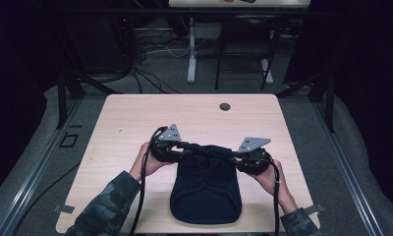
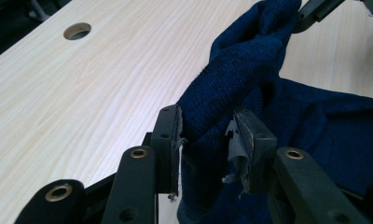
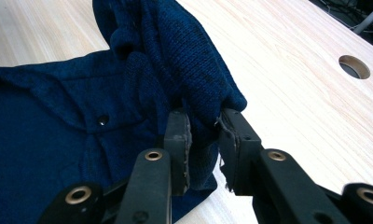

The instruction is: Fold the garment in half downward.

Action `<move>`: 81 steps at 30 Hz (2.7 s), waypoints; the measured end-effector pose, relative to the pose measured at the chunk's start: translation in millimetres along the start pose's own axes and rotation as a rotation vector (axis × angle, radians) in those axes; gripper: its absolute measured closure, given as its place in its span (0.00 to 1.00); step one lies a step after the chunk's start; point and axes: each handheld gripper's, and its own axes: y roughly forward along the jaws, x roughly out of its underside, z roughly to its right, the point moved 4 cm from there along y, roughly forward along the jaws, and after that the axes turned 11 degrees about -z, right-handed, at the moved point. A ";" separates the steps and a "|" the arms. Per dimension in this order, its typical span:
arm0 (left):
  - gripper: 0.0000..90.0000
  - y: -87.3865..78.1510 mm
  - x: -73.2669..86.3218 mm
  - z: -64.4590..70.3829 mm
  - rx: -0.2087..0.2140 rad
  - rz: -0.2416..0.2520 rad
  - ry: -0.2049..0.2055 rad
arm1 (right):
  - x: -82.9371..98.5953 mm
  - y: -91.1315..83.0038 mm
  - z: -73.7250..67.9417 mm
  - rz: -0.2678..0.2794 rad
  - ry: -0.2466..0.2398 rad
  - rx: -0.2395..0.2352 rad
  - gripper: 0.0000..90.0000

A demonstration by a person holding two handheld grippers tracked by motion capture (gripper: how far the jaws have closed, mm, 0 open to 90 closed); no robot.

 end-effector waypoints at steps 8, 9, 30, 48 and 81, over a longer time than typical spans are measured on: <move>0.74 -0.5 6.9 8.7 0.006 0.001 -0.028 | 5.0 -2.5 -8.7 -0.007 -0.018 0.000 0.83; 0.74 -0.9 7.5 10.3 0.003 0.003 -0.029 | 5.5 -2.5 -9.5 -0.007 -0.018 0.001 0.83; 0.75 2.6 27.4 32.4 0.042 0.023 -0.064 | 22.4 -2.1 -29.0 -0.032 -0.021 -0.029 0.82; 0.75 9.4 43.1 48.4 0.072 0.003 -0.071 | 37.6 2.1 -44.3 -0.079 -0.028 -0.052 0.83; 0.66 25.9 80.8 74.3 0.128 -0.061 -0.094 | 66.7 15.3 -68.4 -0.178 -0.027 -0.102 0.81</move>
